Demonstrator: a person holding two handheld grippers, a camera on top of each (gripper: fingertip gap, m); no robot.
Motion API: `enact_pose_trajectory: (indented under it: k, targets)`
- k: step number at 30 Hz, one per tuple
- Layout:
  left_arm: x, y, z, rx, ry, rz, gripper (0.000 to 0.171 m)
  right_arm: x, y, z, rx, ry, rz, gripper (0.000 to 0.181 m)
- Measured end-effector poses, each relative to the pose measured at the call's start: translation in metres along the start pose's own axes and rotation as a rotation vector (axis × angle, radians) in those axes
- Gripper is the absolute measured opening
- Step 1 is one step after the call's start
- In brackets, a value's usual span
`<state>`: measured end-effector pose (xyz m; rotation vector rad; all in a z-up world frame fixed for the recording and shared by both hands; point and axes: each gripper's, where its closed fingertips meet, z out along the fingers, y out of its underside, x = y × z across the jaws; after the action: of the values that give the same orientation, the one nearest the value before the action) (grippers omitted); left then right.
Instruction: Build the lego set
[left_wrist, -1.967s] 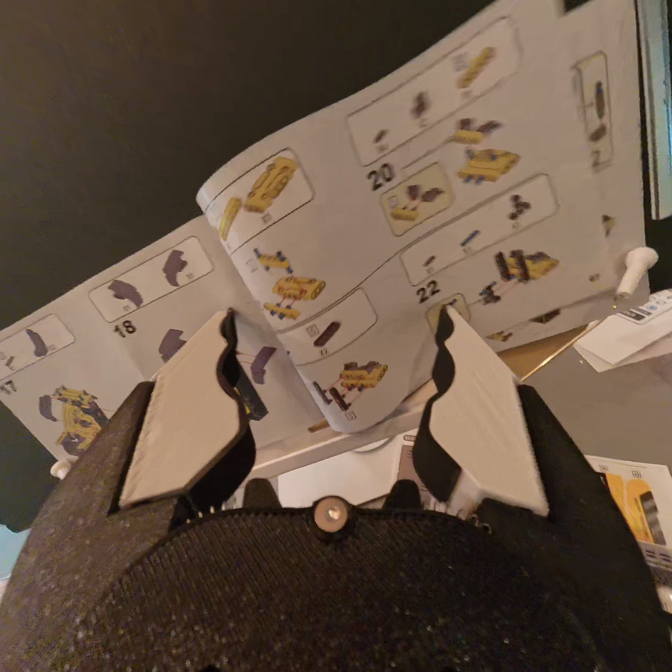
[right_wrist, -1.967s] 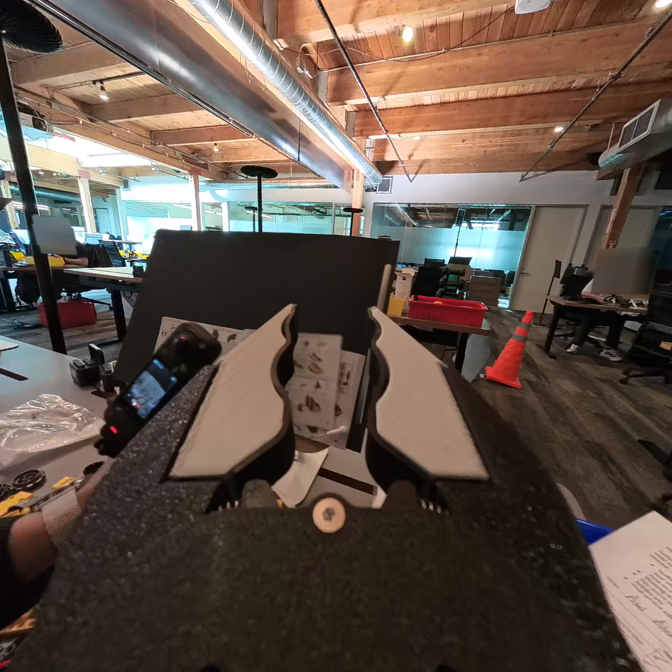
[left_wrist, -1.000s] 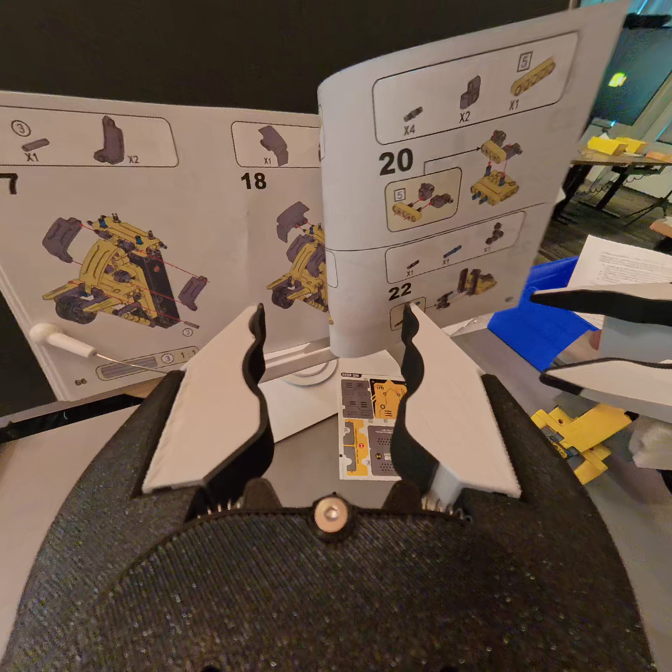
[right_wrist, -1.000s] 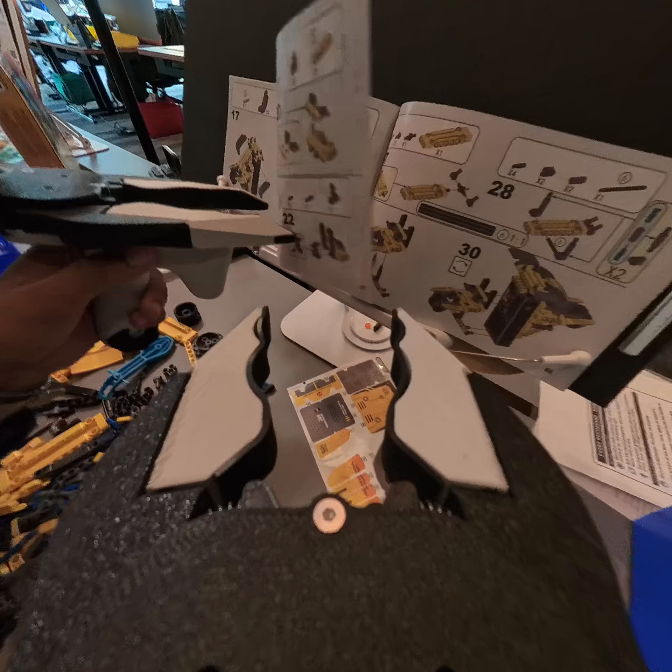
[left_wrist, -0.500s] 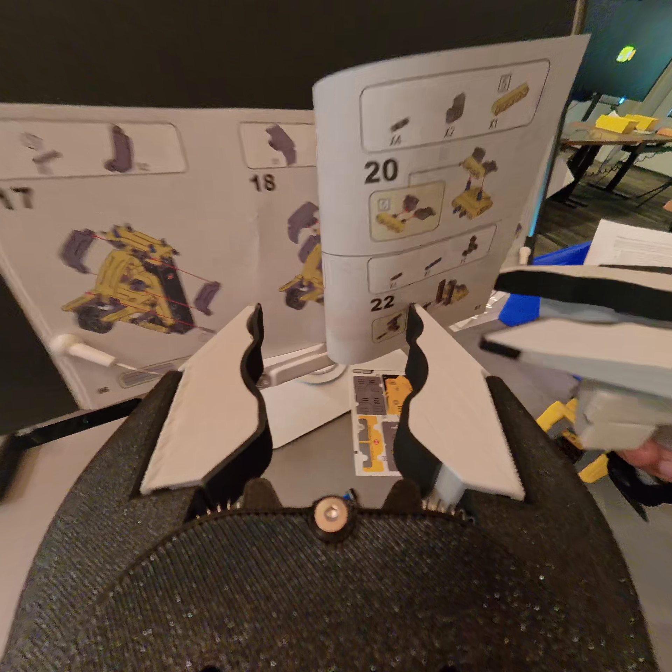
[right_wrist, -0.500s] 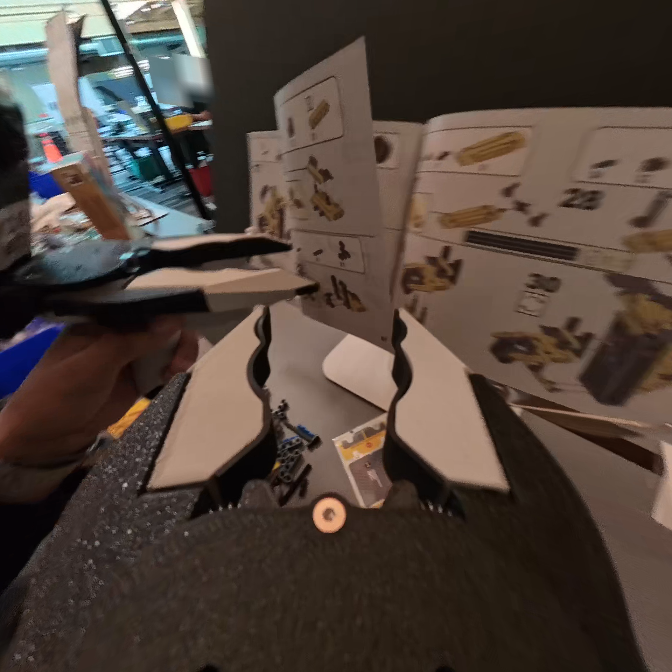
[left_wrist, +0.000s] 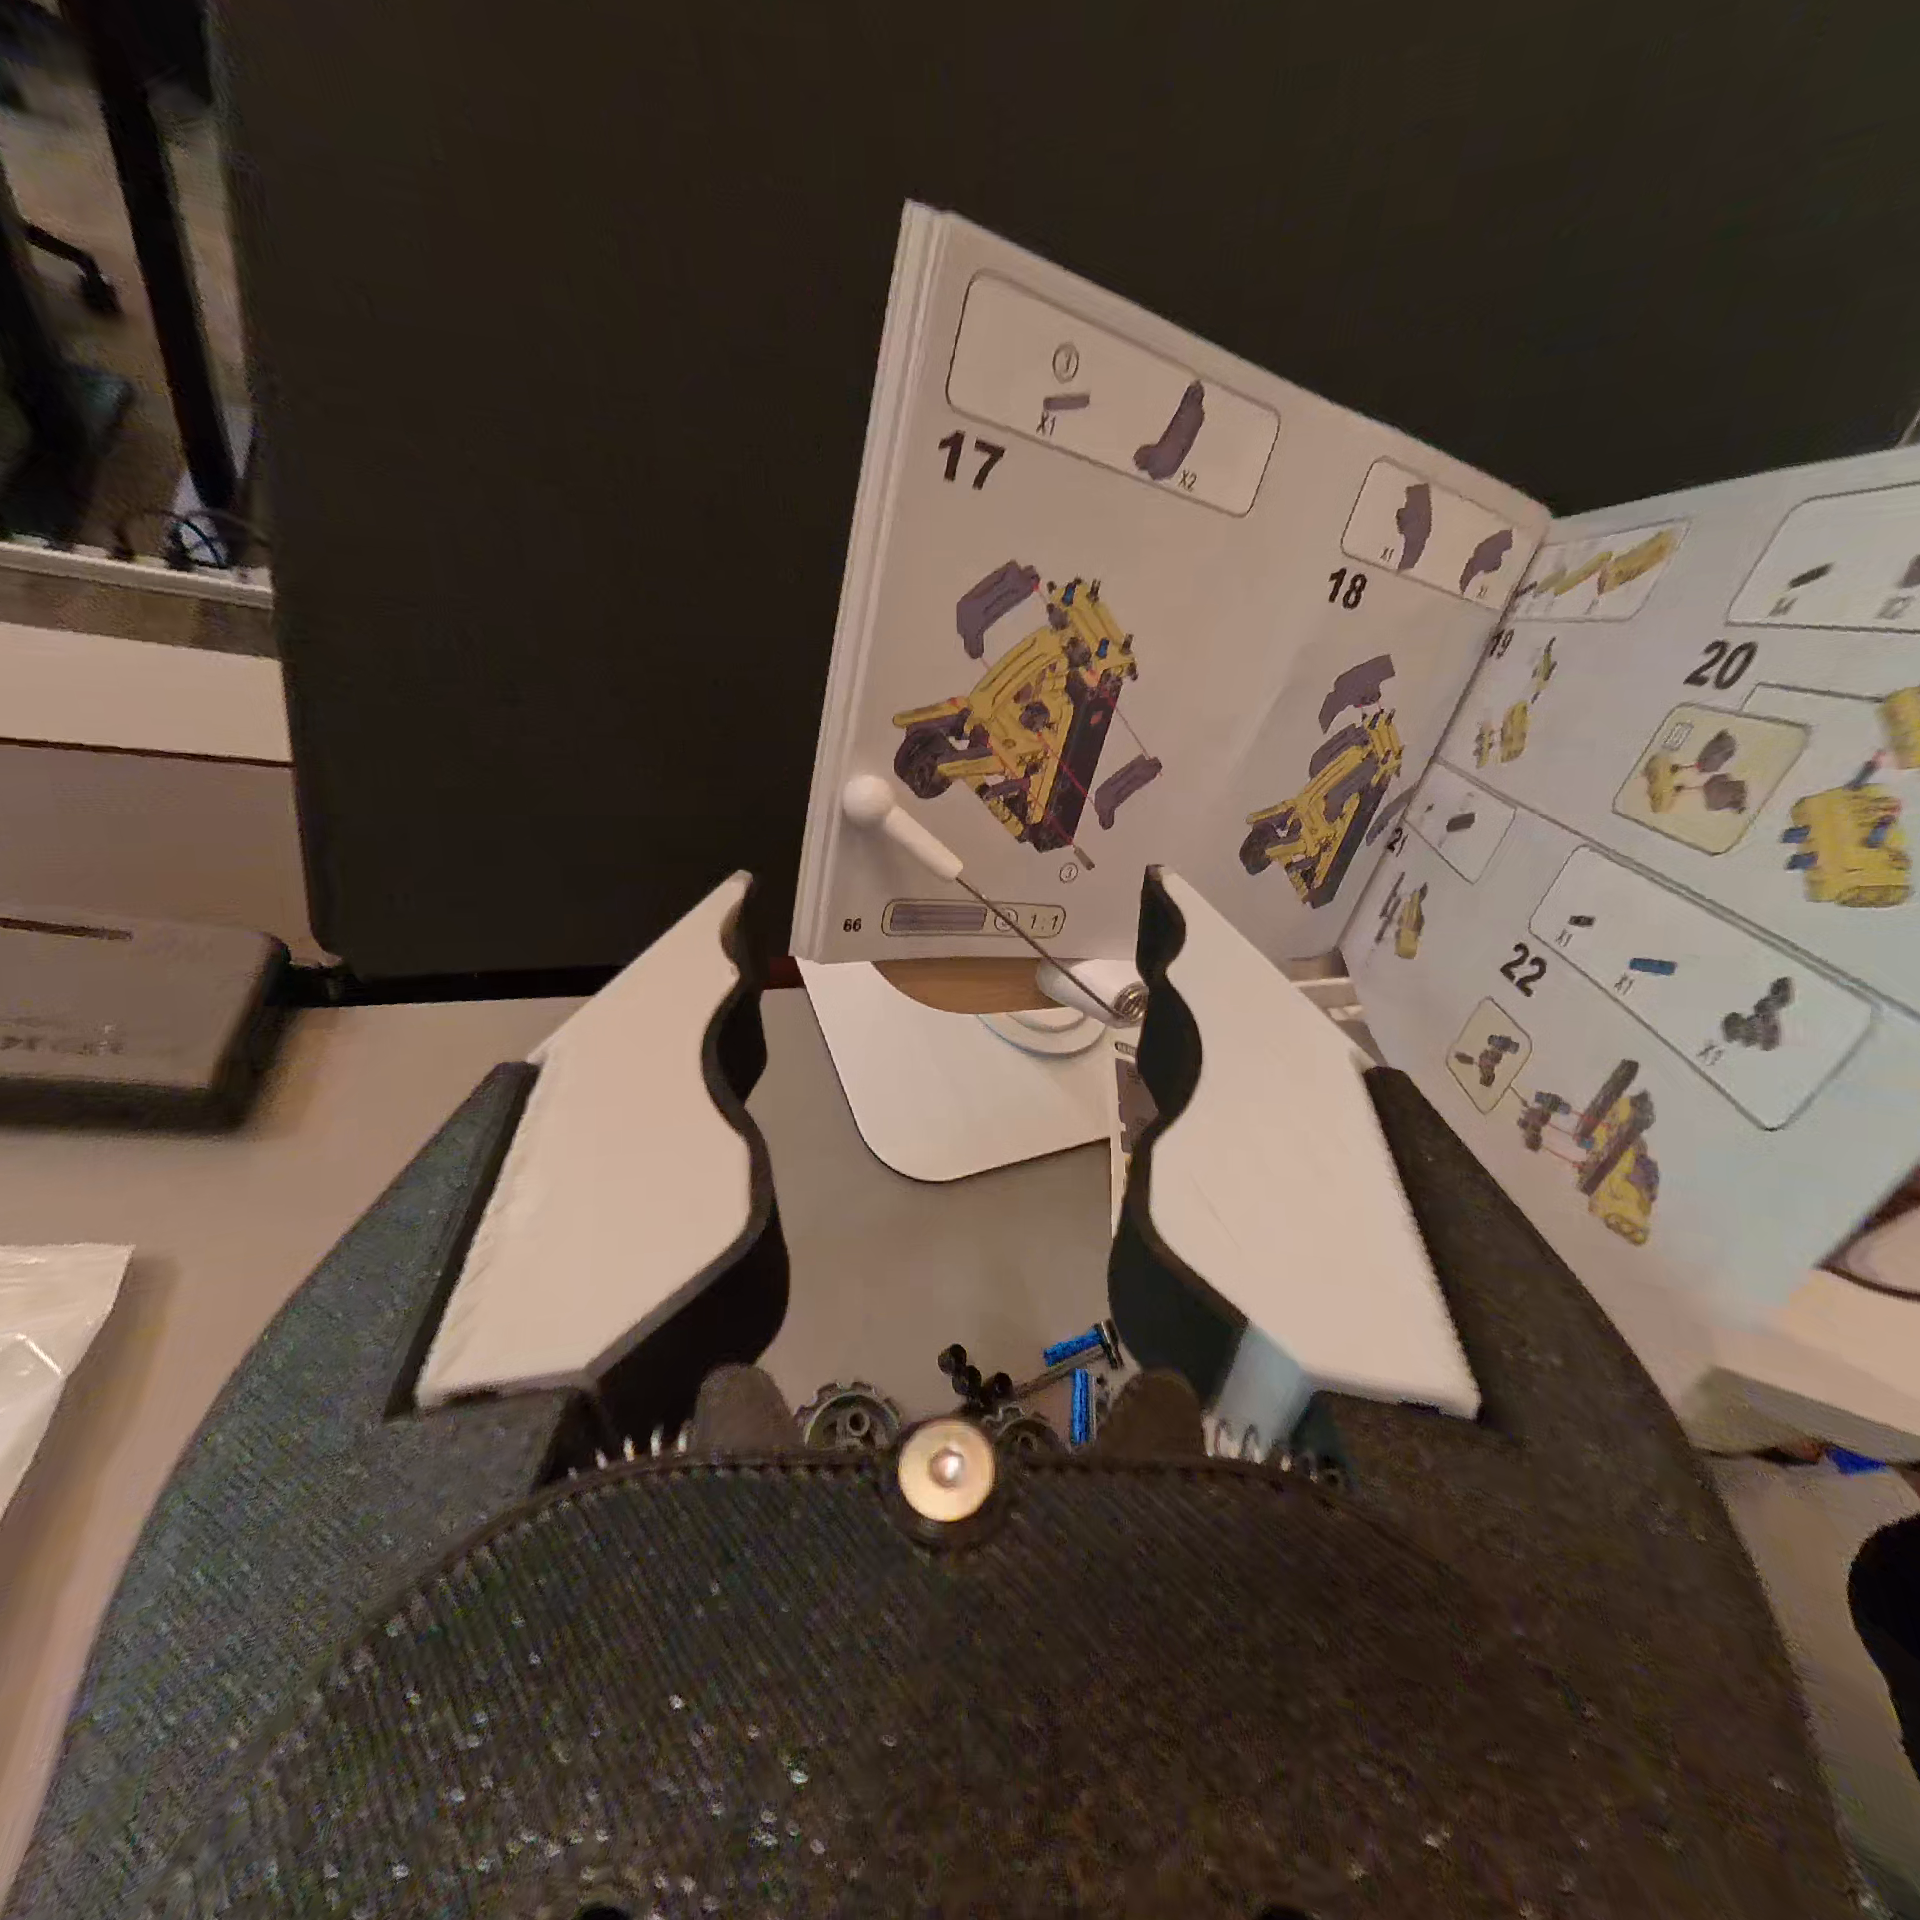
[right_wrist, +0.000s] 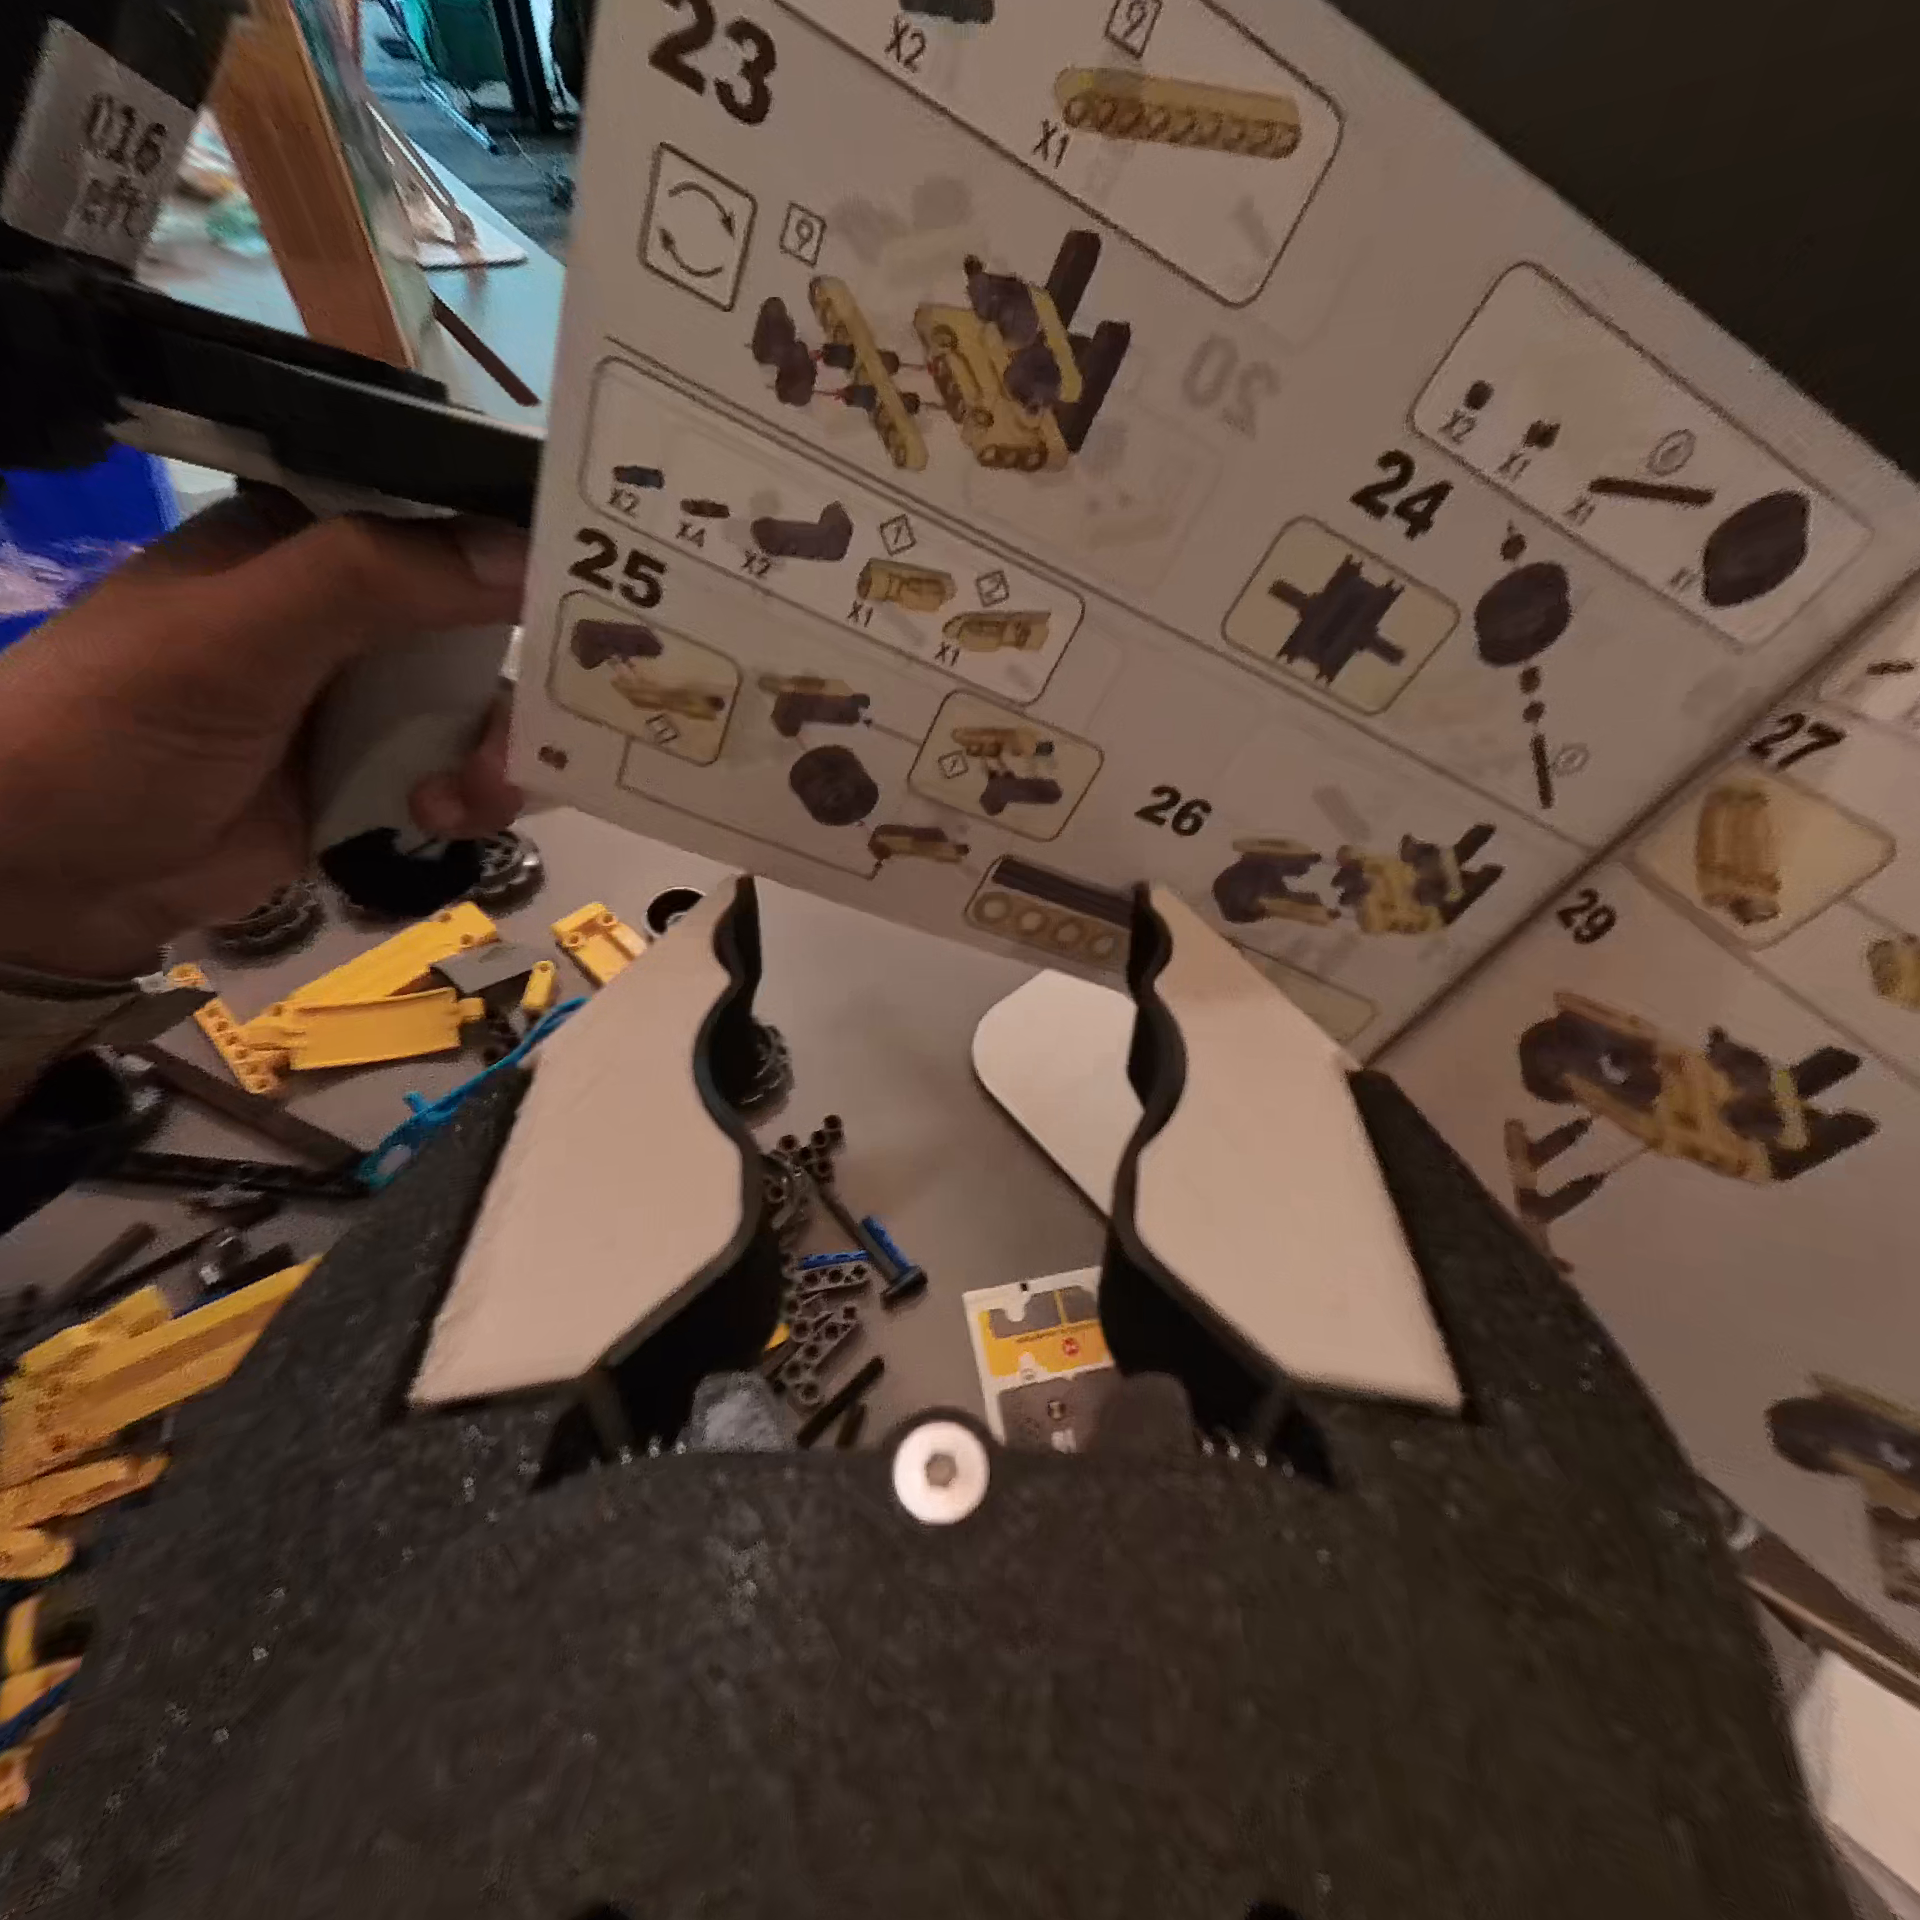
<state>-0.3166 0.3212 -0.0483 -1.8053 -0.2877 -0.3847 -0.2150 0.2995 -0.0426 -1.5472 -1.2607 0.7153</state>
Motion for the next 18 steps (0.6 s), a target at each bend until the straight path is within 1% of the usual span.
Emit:
enact_pose_trajectory:
  k: [3,5,7,12,18]
  targets:
    - [-0.002,0.006,0.004,-0.029,-0.002,0.009,0.07,0.001,-0.002,0.005,-0.015,0.029,-0.014,0.071]
    - [-0.006,0.005,0.003,-0.023,-0.011,0.005,0.071,0.001,-0.004,0.005,-0.006,0.053,-0.033,0.071]
    - [-0.005,0.003,0.001,-0.011,0.01,-0.022,0.07,0.001,-0.004,0.005,-0.001,0.077,-0.059,0.071]
    - [0.01,0.005,0.0,-0.024,0.117,-0.062,0.052,0.002,-0.01,0.002,-0.004,0.122,-0.127,0.071]
    - [0.02,0.014,0.01,-0.047,0.153,-0.084,0.052,0.007,-0.021,-0.003,0.033,0.227,-0.239,0.072]
